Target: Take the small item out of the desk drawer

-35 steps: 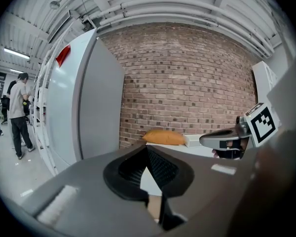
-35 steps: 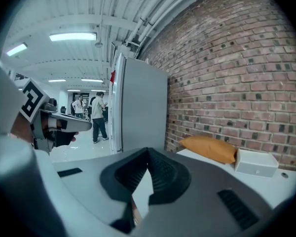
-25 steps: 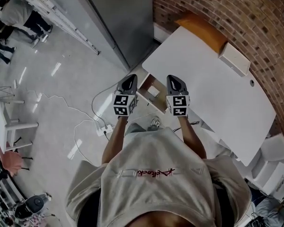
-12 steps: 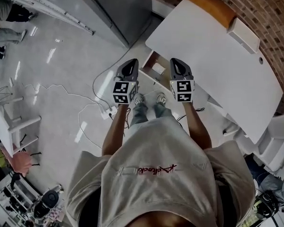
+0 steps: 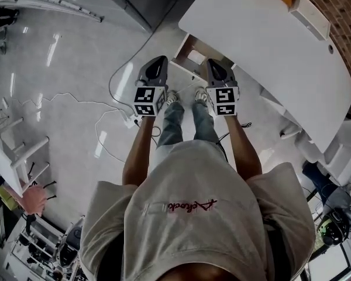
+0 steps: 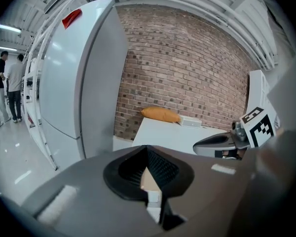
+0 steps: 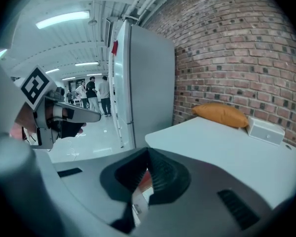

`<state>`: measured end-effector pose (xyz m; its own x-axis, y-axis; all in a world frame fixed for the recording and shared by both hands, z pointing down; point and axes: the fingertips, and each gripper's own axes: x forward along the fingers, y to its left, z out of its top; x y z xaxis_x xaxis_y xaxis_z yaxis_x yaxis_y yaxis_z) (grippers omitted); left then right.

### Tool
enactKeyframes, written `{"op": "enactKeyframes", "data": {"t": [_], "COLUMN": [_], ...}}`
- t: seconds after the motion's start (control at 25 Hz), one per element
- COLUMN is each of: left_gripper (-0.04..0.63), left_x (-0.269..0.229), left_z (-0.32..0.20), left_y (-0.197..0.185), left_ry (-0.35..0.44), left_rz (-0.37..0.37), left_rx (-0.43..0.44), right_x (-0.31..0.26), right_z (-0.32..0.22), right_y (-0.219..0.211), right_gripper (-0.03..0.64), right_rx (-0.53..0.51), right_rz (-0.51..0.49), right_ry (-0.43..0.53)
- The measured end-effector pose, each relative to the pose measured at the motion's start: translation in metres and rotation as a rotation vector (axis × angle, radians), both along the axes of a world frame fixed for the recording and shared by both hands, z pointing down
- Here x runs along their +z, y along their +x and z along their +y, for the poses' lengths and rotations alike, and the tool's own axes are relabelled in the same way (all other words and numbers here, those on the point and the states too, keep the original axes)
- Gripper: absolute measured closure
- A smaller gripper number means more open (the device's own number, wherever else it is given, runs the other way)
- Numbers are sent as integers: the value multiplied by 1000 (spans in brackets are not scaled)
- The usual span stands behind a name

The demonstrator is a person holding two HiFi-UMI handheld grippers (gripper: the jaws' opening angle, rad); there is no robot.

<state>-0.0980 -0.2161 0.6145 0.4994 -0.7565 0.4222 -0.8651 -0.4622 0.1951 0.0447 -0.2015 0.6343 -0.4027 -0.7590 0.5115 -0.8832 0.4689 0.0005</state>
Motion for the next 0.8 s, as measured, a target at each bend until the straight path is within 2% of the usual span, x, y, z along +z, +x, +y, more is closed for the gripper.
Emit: {"op": "enactKeyframes", "data": {"t": [0.28,0.52,0.8], "left_gripper": [586,586,586], "left_x": [52,86,120], "left_z": [21,40,45], "left_y": [-4,-7,-13], "left_ry": [-81,-146,-173], "left_rz": [-16,-13,-14], "left_rx": [23,6,-11], "right_x": [55,93,136], "right_z": [22,38,51], "right_y": [4,9,7], "right_gripper": [606,606,605], "right_rx": [11,13,-15], "right_rz": [20,31,48], "right_ry": [-95,-153,-221]}}
